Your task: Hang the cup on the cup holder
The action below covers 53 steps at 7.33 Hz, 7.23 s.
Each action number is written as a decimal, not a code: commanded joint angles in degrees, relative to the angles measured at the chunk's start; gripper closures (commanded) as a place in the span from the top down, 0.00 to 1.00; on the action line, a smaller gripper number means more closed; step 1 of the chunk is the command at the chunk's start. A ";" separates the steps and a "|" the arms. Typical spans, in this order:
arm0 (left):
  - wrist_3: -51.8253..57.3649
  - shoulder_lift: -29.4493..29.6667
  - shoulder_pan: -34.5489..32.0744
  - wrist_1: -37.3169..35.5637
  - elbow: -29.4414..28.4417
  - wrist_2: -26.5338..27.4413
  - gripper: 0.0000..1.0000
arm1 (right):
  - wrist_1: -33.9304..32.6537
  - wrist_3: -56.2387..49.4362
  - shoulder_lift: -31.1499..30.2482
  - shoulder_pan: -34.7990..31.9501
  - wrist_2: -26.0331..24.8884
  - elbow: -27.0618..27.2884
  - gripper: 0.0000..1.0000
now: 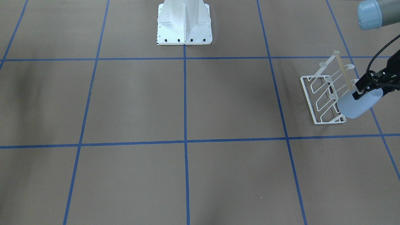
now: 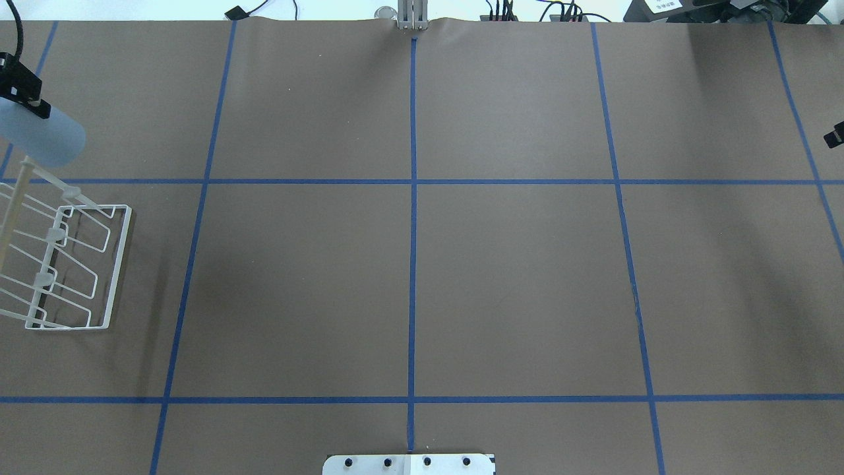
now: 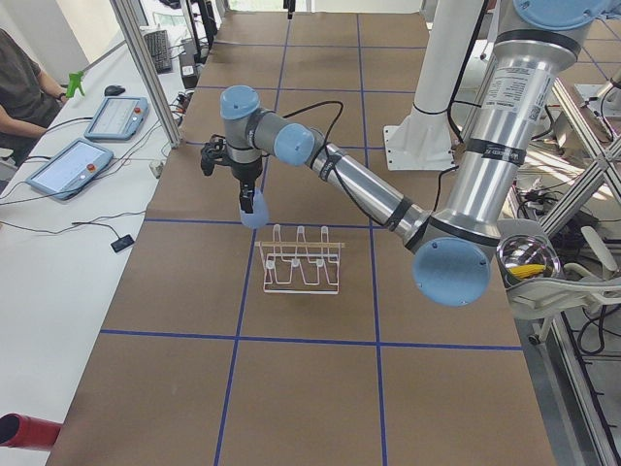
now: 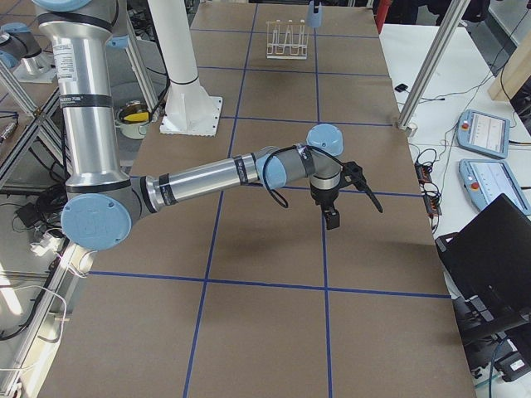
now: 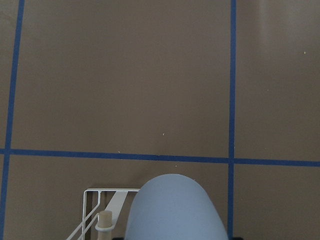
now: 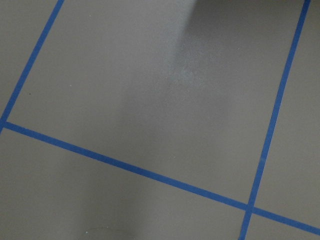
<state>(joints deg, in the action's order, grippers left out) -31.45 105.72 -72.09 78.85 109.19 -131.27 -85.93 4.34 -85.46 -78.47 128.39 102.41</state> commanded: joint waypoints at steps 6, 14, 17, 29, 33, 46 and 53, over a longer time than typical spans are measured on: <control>0.15 -2.52 4.68 -0.89 0.41 0.49 0.00 | -1.52 0.06 0.03 0.08 0.81 1.12 1.00; 0.07 -3.50 8.55 -0.19 -3.10 0.49 0.00 | -1.52 0.67 -0.06 0.08 1.34 1.04 1.00; 0.16 -3.50 8.64 2.79 -5.82 0.49 0.00 | -1.52 0.67 0.03 0.08 1.34 1.12 1.00; 30.28 -17.18 -8.40 3.24 3.75 -0.30 0.98 | -13.38 1.73 1.18 -0.19 1.16 6.66 1.00; 29.34 -23.18 -10.26 8.25 0.59 -3.35 0.98 | -12.77 0.85 -5.84 -1.86 1.16 9.74 1.00; 22.31 -23.71 -14.39 10.63 1.55 -5.93 0.98 | -12.68 -4.60 -11.49 -6.16 6.44 5.52 1.00; 21.95 -23.72 -14.39 10.54 1.11 -6.45 0.98 | -12.68 -3.90 -11.40 -6.16 4.41 3.85 1.00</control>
<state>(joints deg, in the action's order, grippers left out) -9.49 82.00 -86.45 89.47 110.49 -137.63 -98.61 0.45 -97.13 -84.64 132.81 106.66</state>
